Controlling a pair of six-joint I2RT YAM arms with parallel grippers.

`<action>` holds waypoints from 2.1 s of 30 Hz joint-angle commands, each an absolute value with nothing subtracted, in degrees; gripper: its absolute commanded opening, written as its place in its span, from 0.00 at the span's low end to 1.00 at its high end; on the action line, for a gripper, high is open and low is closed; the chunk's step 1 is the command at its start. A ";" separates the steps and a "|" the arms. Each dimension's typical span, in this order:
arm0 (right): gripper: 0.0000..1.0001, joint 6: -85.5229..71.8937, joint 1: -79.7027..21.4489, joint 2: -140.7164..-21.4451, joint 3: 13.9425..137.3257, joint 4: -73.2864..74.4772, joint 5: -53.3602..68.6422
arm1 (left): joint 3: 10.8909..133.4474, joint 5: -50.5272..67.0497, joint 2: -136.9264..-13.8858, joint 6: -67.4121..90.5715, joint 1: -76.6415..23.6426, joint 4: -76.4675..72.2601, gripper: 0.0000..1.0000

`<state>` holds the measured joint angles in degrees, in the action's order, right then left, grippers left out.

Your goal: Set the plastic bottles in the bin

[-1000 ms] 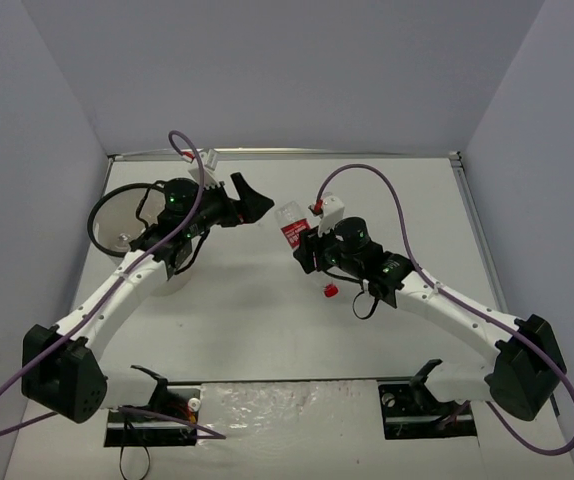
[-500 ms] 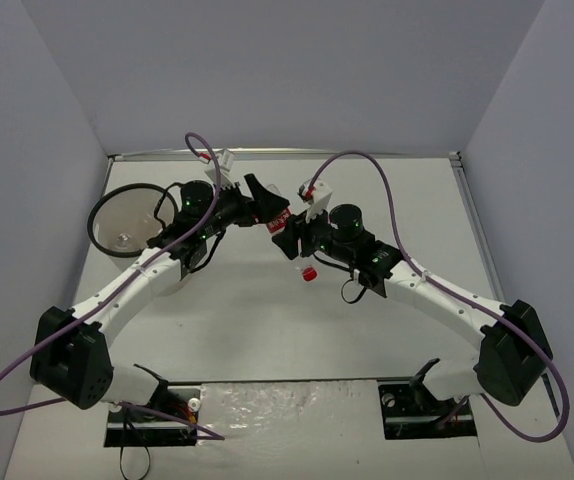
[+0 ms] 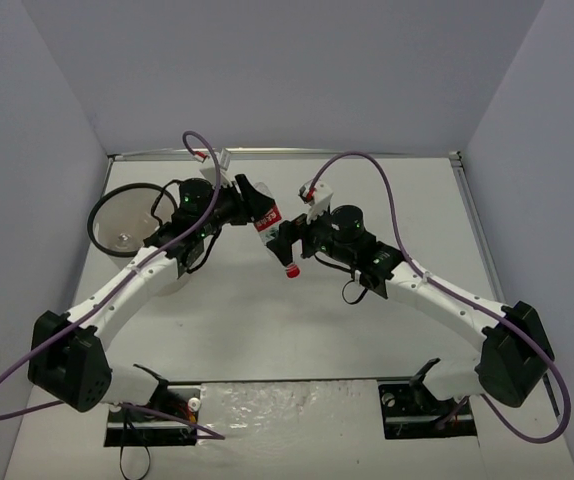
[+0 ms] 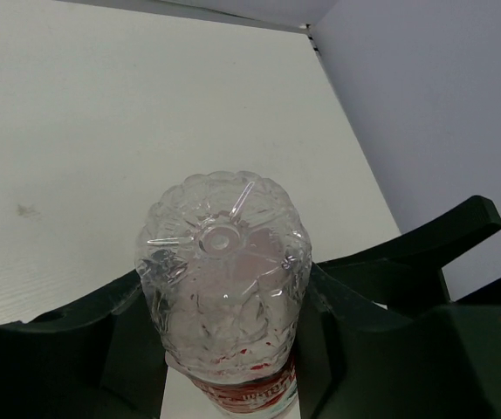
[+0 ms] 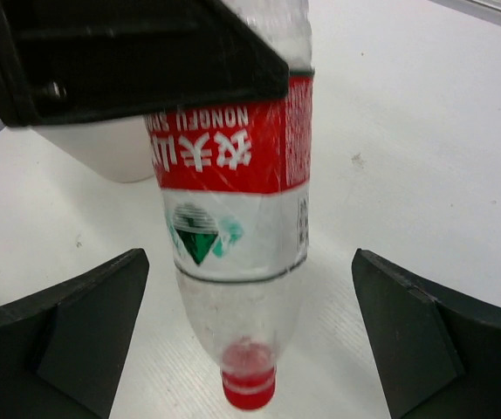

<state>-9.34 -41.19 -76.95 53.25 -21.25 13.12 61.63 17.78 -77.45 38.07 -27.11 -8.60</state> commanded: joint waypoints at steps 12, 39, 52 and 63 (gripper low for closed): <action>1.00 -10.23 -38.11 -70.05 47.90 -21.42 4.45 | 81.52 2.14 -62.67 26.91 -9.81 4.52 0.00; 1.00 -12.33 -30.94 -65.00 44.00 -18.97 1.70 | 63.34 -22.50 -60.15 34.26 1.77 7.02 0.30; 1.00 -13.28 -30.94 -64.68 44.03 -18.54 0.60 | 70.92 -25.77 -56.86 30.93 1.76 17.02 0.97; 1.00 -18.83 -29.47 -61.90 45.98 -15.07 -16.10 | 78.40 -6.08 -54.92 28.62 1.35 21.15 0.97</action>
<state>-15.64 -30.91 -64.94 43.56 -14.70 -5.30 76.89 -20.12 -56.23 30.27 1.63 22.53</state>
